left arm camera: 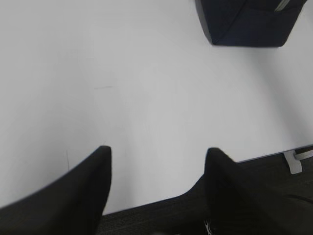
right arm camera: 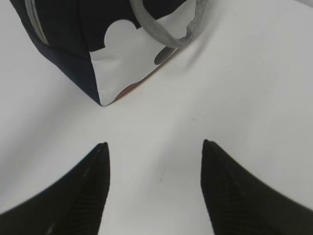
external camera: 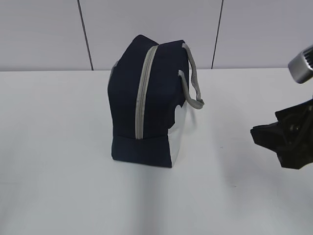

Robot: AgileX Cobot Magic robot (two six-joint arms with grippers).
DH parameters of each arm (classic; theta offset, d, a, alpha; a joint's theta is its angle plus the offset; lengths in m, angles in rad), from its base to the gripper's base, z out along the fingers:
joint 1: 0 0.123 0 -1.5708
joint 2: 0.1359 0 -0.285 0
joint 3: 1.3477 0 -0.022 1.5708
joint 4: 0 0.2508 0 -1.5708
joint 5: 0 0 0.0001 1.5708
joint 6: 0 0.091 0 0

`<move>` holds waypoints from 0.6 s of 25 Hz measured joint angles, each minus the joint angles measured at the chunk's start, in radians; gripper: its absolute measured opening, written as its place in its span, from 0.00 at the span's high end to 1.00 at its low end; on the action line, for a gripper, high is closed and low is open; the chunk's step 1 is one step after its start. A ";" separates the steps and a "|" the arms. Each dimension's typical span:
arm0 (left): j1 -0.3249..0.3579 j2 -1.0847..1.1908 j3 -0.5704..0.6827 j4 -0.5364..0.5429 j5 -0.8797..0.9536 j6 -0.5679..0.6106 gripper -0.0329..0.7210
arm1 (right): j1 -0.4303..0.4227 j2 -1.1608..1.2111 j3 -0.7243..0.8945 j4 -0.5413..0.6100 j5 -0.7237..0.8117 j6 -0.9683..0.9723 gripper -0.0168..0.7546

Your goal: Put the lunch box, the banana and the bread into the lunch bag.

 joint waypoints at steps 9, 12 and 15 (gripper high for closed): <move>0.000 0.000 0.000 0.000 -0.001 0.000 0.39 | -0.092 -0.226 0.000 0.072 0.202 0.000 0.41; 0.000 0.000 0.000 0.000 -0.001 0.000 0.39 | -0.158 -0.330 0.000 0.078 0.279 0.000 0.40; 0.000 0.000 0.000 0.000 -0.001 0.000 0.39 | -0.214 -0.427 0.000 0.087 0.378 0.000 0.34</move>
